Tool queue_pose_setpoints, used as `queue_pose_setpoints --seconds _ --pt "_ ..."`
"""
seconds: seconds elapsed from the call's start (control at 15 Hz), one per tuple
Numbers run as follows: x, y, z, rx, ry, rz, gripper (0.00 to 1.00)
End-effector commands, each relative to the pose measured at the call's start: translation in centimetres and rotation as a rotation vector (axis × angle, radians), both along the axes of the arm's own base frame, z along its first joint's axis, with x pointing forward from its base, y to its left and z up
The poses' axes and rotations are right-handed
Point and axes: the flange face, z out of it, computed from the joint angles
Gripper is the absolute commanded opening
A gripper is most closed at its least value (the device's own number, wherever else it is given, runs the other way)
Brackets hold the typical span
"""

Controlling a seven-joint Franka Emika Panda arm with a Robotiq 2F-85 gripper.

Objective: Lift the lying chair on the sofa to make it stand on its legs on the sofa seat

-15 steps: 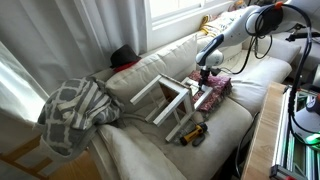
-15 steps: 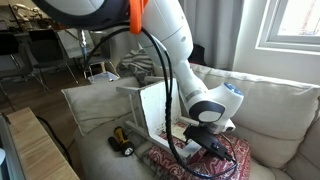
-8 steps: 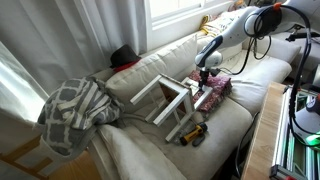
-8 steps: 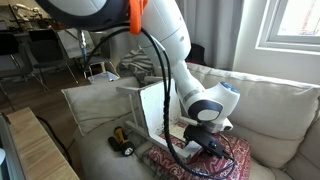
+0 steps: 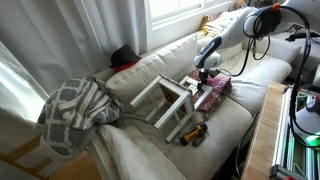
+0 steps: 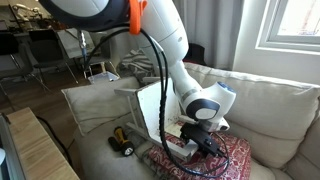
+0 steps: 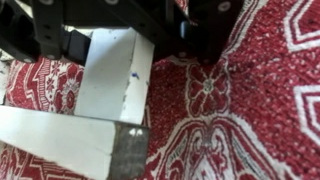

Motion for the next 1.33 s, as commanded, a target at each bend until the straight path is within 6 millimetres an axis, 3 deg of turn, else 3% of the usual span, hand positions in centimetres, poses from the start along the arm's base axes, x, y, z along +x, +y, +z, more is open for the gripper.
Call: queue_pose_setpoints --seconds 0.0,0.4,0.67,1.27 --pt "0.1 -1.8 3.0 -0.057 0.009 -0.016 0.01" --pt "0.4 -2.4 10.4 -0.119 0.012 -0.126 0.00" --pt "0.6 -1.7 14.9 -0.193 -0.034 -0.168 0.00" --pt "-2.0 4.3 22.7 -0.224 -0.093 -0.208 0.00"
